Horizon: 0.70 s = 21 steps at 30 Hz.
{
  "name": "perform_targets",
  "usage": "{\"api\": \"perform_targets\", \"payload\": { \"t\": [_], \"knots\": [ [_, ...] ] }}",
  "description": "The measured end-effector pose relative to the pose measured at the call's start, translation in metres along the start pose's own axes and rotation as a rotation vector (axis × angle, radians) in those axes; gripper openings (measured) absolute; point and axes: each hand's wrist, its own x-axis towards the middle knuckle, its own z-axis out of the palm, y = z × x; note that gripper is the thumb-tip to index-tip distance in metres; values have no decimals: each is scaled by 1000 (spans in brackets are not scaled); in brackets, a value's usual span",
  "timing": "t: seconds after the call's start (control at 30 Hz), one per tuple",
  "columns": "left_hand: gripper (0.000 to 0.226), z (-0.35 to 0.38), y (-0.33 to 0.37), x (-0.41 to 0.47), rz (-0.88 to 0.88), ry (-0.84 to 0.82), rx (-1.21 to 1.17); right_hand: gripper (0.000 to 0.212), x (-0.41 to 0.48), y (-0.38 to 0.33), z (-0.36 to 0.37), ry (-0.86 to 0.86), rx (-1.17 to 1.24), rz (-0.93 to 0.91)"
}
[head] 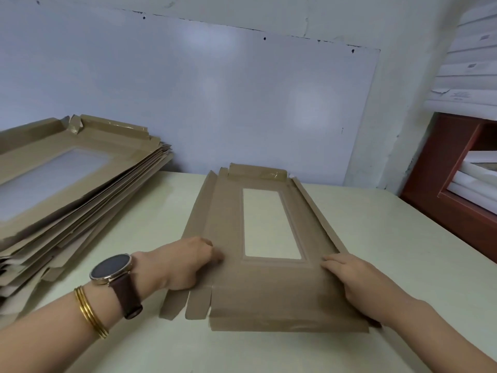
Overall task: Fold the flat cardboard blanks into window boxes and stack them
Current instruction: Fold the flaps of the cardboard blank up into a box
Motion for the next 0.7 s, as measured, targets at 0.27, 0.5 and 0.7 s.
{"api": "perform_targets", "payload": {
  "t": [0.27,0.5,0.7],
  "knots": [
    [72,11,9,1,-56,-146,-522,63,-23,22,-7,-76,154,18],
    [115,3,-4,-15,47,-322,-445,79,-35,14,-23,-283,471,0],
    [124,11,-2,-10,25,-251,-375,77,-32,19,-21,-366,475,45]
  ]
}}
